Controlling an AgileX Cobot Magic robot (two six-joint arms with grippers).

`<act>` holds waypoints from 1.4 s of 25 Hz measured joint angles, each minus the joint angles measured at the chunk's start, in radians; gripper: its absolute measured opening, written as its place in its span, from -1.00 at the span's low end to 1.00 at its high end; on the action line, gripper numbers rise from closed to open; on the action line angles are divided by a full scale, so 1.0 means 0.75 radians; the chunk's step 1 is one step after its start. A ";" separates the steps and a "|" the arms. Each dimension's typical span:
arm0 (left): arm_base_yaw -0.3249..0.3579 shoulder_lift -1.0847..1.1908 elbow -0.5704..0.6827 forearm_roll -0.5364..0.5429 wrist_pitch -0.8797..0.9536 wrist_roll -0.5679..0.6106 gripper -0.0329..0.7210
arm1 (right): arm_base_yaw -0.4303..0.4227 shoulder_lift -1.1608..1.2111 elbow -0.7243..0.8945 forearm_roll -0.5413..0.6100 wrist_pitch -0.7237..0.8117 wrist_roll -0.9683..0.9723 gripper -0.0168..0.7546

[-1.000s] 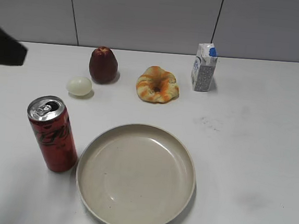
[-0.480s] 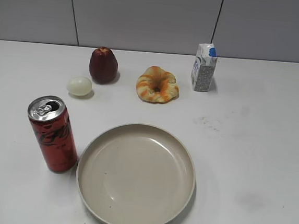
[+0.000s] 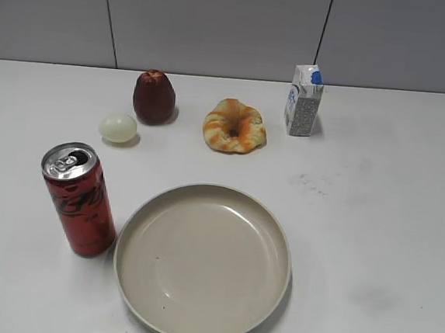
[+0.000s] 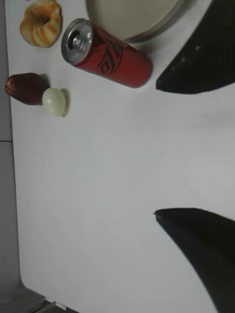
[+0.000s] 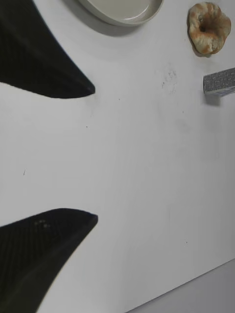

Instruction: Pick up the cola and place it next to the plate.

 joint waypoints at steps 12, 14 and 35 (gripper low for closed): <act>0.000 -0.077 0.004 0.006 0.003 0.000 0.55 | 0.000 0.000 0.000 0.000 0.000 0.000 0.43; 0.006 -0.084 0.005 0.004 0.003 0.000 0.55 | 0.000 0.000 0.000 0.001 0.000 0.000 0.43; 0.011 -0.087 0.005 -0.001 0.002 0.000 0.55 | 0.000 0.000 0.000 0.000 0.000 0.000 0.43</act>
